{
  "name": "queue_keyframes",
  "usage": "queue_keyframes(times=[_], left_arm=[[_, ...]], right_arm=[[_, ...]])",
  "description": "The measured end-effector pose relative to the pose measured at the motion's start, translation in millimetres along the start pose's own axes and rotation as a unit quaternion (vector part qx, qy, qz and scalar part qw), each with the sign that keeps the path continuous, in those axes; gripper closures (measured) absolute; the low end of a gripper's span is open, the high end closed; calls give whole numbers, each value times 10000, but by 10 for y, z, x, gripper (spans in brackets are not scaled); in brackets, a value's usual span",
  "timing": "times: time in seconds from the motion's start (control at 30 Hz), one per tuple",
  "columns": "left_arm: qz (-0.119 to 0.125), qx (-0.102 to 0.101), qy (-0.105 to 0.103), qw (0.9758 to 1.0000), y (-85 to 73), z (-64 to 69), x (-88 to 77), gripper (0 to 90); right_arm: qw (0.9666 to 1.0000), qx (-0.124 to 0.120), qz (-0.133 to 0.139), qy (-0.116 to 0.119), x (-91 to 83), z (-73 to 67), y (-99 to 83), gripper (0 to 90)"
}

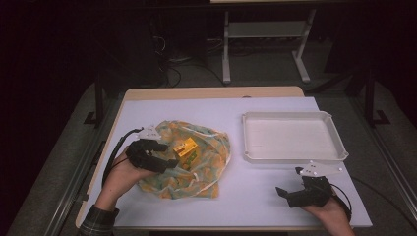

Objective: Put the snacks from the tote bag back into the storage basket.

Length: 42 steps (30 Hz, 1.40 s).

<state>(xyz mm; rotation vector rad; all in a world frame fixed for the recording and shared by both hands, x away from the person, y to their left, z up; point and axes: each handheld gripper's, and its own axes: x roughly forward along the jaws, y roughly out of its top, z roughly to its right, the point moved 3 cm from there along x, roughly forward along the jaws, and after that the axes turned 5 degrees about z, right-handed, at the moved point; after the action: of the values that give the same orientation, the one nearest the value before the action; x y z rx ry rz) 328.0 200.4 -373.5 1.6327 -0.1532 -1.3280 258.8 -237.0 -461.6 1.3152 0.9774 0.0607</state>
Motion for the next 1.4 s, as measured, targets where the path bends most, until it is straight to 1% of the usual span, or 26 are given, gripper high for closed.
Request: queue_keyframes(times=[0.03, 0.07, 0.13, 0.17, 0.2, 0.3, 0.33, 0.37, 0.4, 0.57, 0.6, 0.7, 0.73, 0.77, 0.87, 0.93, 0.97, 1.07, 1.23, 1.3, 1.4], left_arm=[[0, 0, 0, 10000, 0, 0, 0, 266], [-93, 69, -9, 9999, 42, -11, 24, 262], [-96, 56, -11, 9999, 66, -9, 45, 262], [-166, 51, -22, 9998, 94, -3, 72, 259], [-166, 51, -22, 9998, 94, -3, 72, 259], [-268, 80, -45, 9996, 145, 5, 119, 259], [-312, 126, -53, 9994, 161, 3, 127, 258], [-316, 103, -50, 9994, 174, 8, 136, 258], [-360, 141, -61, 9992, 207, 9, 153, 258], [-417, 152, -61, 9990, 265, 6, 195, 259], [-451, 193, -62, 9988, 281, 2, 205, 259], [-523, 230, -59, 9984, 317, -6, 234, 259], [-539, 190, -61, 9983, 327, 0, 247, 259], [-582, 208, -68, 9981, 342, -5, 271, 259], [-633, 241, -73, 9977, 355, -6, 296, 259], [-716, 243, -79, 9971, 373, -4, 324, 259], [-718, 231, -80, 9971, 378, -2, 335, 259], [-808, 269, -39, 9964, 400, -3, 364, 260], [-890, 299, -30, 9956, 432, 4, 415, 260], [-973, 335, -8, 9947, 441, -5, 442, 261], [-1022, 311, 11, 9943, 443, -13, 482, 262]], right_arm=[[10000, 0, 0, 0, 0, 0, 0, 0], [10000, 9, 2, -1, 4, -2, 1, 0], [10000, 5, 0, -2, 4, -1, 1, 0], [10000, -3, -1, 2, 3, 1, 0, 0], [10000, -3, -1, 2, 3, 1, 0, 0], [10000, 1, 3, 4, 3, 2, 0, 0], [10000, 0, 2, 3, 3, 2, 0, 0], [10000, 5, 2, 9, 3, 2, 0, 0], [10000, -11, -4, 21, 6, 3, -1, 0], [10000, 1, 5, 21, 6, -1, 2, 0], [10000, -11, 9, 25, 5, 3, 1, 0], [10000, -4, -2, 21, 4, 4, -1, 0], [10000, -4, -3, 22, 4, 4, -1, 0], [10000, -8, 2, 24, 4, 4, 0, 0], [10000, -10, -1, 24, 4, 3, -1, 0], [10000, -10, -3, 26, 5, 4, -1, 0], [10000, -10, -11, 26, 5, 5, -2, 0], [10000, -8, -17, 25, 6, 7, -3, 0], [10000, 0, -18, 14, 5, 7, -3, 0], [10000, 0, -19, 16, 3, 5, -4, 0], [10000, -4, -14, 13, 4, 4, -4, 0]])
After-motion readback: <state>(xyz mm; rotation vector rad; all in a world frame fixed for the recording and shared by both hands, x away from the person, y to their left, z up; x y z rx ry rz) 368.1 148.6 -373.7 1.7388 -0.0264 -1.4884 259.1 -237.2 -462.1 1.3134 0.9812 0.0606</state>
